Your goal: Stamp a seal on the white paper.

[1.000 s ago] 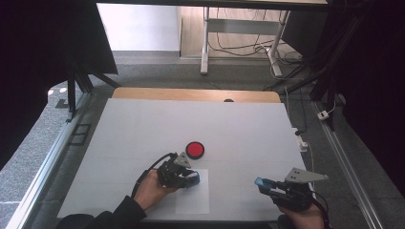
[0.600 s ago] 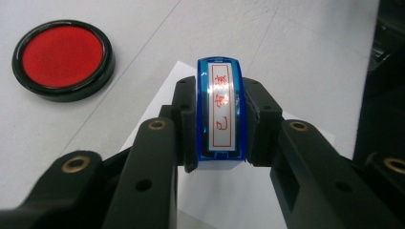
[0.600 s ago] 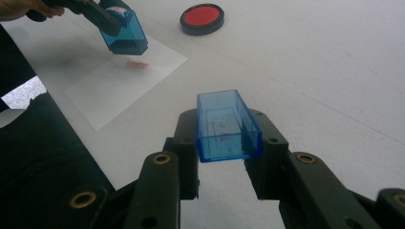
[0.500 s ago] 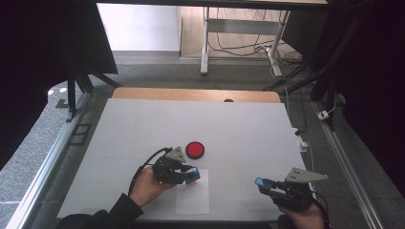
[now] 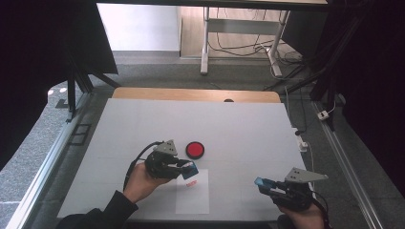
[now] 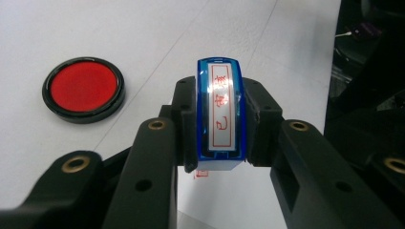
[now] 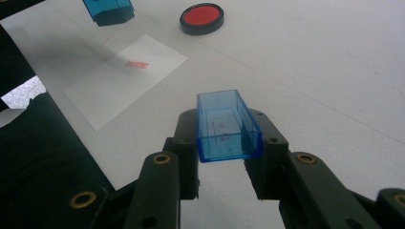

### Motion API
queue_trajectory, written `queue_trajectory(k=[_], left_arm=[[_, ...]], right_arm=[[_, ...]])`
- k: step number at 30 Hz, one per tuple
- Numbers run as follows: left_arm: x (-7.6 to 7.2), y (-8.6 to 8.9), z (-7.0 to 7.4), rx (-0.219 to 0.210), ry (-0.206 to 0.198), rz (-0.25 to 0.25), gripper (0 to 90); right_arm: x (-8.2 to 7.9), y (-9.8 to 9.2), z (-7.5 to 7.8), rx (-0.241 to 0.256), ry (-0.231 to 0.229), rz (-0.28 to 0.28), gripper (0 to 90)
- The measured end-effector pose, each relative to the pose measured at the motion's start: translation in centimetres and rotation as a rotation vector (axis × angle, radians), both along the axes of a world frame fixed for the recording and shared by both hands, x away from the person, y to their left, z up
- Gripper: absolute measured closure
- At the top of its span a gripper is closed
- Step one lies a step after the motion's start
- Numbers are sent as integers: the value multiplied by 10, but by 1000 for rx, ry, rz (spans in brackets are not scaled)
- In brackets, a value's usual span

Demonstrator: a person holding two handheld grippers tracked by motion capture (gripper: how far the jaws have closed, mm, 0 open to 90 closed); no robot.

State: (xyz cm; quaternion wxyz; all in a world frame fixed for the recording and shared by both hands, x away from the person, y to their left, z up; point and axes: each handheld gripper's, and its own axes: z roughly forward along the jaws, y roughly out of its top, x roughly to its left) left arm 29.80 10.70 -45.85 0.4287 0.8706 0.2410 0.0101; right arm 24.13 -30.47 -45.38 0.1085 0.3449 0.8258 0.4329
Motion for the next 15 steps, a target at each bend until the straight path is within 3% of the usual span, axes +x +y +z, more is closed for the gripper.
queue_trajectory(k=[15], left_arm=[[1,17,14,-113,-16,-17,699]], right_arm=[[0,0,0,0,1,0,682]])
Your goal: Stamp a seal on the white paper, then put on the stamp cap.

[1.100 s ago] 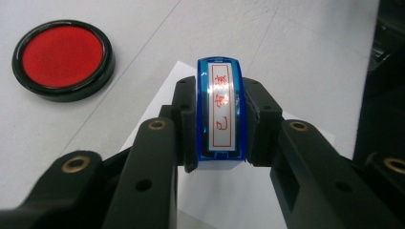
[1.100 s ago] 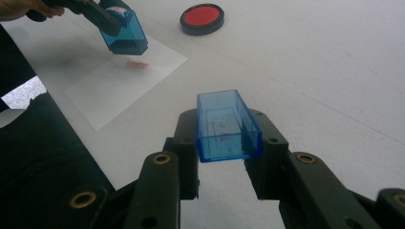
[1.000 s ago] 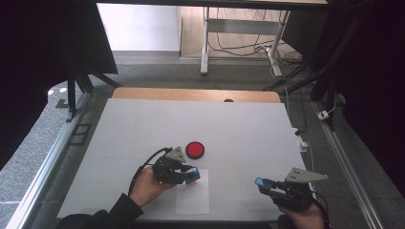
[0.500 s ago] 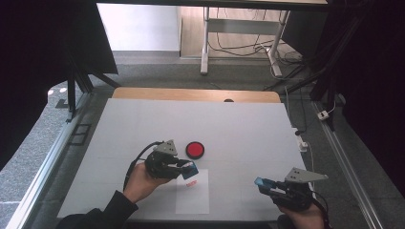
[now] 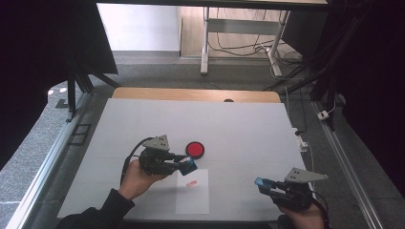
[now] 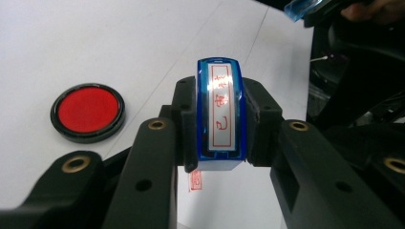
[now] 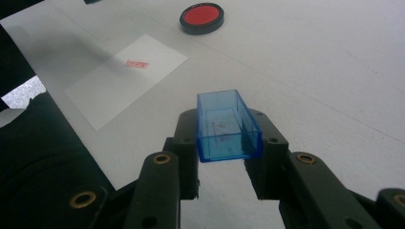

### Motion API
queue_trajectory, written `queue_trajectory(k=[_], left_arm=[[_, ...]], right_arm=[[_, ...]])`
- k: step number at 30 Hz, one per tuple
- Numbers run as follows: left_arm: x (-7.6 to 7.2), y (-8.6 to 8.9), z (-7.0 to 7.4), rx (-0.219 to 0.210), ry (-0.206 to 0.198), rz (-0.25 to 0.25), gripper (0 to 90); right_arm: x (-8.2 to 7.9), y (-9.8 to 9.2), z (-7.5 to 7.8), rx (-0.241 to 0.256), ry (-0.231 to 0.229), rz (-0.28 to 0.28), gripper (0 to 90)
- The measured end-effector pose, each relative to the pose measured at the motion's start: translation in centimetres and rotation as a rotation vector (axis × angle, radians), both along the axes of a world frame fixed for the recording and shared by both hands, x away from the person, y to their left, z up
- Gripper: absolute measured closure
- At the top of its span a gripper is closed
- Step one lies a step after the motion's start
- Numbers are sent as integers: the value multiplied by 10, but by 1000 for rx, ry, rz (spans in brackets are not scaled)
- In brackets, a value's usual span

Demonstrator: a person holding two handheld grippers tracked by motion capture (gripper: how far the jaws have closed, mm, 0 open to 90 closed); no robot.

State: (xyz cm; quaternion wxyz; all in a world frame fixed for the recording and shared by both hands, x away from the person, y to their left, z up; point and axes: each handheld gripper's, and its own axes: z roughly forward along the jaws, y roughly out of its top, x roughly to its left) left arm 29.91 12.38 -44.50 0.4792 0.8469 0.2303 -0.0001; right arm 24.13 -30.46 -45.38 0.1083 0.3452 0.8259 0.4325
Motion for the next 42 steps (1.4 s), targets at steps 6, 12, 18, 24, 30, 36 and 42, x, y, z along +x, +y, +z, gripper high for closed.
queue_trajectory(k=[6,12,18,24,30,36,42], left_arm=[[0,7,5,-38,-9,0,699],[0,12,7,-54,-20,-4,699],[-1,12,8,-53,-28,-14,699],[0,11,8,-50,-27,-32,700],[-2,8,8,-34,-47,-60,700],[-1,7,6,-29,-49,-73,700],[-2,4,5,-19,-62,-91,700]], right_arm=[[0,1,0,-3,1,2,681],[0,1,0,-10,3,4,681],[0,2,0,-6,0,3,681],[1,7,4,-6,-11,20,681],[3,15,7,19,-7,42,681],[6,28,7,32,17,94,681],[9,45,8,30,22,164,682]])
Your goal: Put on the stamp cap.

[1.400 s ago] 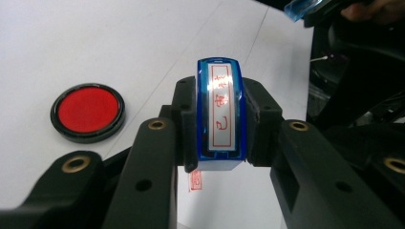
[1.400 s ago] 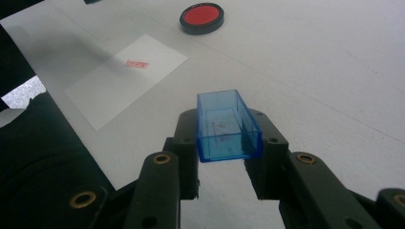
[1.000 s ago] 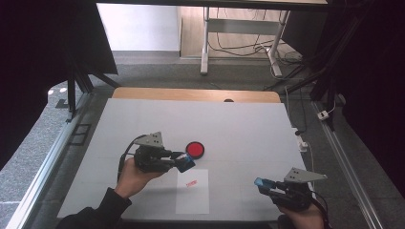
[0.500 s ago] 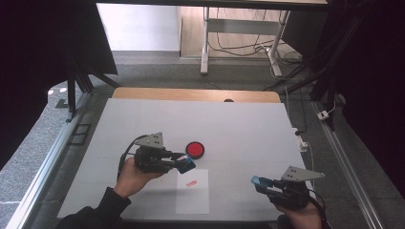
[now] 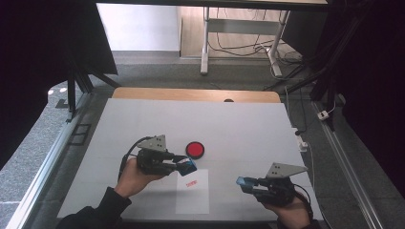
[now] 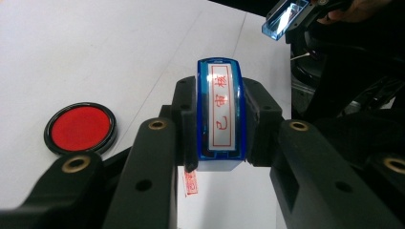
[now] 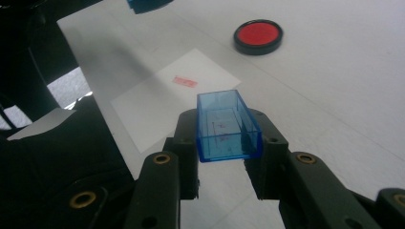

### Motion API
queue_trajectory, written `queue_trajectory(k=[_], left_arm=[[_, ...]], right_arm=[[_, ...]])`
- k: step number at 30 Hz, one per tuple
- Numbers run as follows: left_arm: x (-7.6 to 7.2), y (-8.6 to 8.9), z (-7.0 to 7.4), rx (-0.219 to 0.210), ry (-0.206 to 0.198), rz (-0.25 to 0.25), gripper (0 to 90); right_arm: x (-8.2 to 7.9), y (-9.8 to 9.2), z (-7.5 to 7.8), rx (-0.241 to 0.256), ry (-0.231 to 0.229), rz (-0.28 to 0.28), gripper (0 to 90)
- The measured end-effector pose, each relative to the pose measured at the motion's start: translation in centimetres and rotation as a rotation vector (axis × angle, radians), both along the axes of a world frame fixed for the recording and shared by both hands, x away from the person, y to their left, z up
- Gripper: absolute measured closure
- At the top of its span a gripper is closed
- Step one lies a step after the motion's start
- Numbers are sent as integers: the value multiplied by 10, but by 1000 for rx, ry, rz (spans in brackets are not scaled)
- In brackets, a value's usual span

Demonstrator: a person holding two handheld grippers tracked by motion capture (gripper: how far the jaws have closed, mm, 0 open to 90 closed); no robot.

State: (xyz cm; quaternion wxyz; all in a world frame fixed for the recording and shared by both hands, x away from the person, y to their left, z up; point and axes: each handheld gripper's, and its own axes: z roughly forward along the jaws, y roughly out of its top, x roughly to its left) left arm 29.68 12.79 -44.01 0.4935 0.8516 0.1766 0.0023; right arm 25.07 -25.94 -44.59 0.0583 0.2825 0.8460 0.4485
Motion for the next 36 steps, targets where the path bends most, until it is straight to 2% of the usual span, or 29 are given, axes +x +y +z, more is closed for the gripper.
queue_trajectory(k=[8,25,33,36], left_arm=[[0,0,-1,9,-9,-8,700],[-1,0,2,-3,-23,-31,700],[-2,0,4,-15,-34,-48,700],[-3,0,5,-21,-40,-62,700]], right_arm=[[2,22,-2,-27,-3,87,682],[19,53,-4,0,35,163,683],[26,72,-4,-10,29,235,683],[29,77,-5,1,36,254,684]])
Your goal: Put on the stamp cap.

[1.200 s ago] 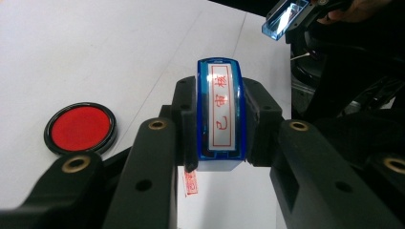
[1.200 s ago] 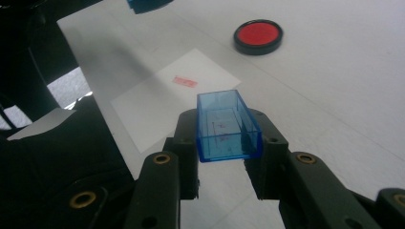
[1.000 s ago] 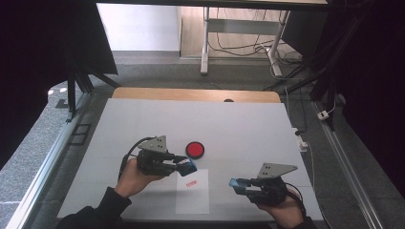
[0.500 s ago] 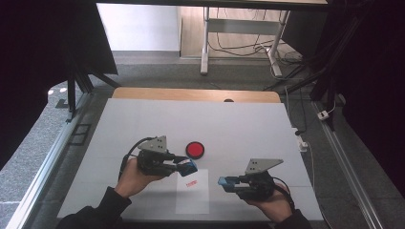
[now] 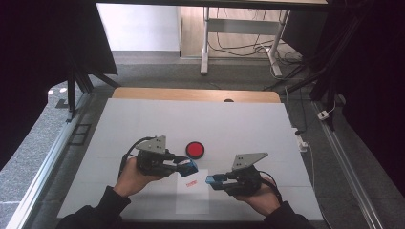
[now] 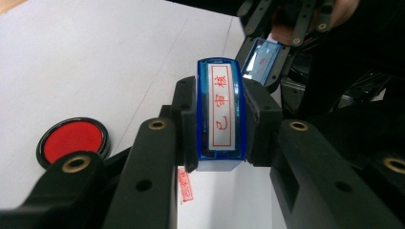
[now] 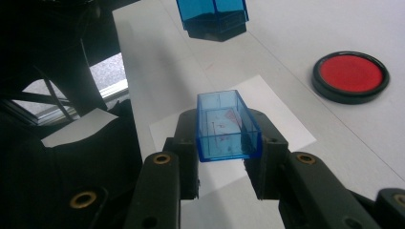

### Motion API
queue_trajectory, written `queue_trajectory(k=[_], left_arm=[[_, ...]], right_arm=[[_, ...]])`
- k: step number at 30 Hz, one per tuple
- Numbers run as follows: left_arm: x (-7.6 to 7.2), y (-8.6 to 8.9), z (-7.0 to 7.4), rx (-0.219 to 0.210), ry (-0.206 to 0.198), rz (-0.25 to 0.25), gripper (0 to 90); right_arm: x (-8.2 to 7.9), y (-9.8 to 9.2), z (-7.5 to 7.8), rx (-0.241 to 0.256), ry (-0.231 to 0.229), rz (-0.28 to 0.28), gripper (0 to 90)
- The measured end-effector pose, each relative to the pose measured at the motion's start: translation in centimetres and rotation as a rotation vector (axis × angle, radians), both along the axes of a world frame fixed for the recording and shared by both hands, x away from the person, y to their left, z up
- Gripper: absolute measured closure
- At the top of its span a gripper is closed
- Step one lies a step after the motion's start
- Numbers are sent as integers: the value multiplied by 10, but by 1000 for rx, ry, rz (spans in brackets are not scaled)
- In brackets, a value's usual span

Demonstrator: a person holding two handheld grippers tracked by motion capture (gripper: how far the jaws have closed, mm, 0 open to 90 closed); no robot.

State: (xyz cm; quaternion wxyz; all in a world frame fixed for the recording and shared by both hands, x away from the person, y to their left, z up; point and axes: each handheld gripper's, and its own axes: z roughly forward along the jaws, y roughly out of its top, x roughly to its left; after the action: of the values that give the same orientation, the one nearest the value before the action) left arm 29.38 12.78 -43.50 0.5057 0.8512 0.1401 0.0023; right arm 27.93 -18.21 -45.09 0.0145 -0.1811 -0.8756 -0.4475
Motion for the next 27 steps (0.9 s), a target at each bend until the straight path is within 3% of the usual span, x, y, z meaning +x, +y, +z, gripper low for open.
queue_trajectory(k=[18,27], left_arm=[[-5,-3,5,-28,-35,-74,701],[-7,-5,6,-35,-45,-121,701]], right_arm=[[16,28,-9,57,49,128,685],[20,42,-11,57,37,185,686]])
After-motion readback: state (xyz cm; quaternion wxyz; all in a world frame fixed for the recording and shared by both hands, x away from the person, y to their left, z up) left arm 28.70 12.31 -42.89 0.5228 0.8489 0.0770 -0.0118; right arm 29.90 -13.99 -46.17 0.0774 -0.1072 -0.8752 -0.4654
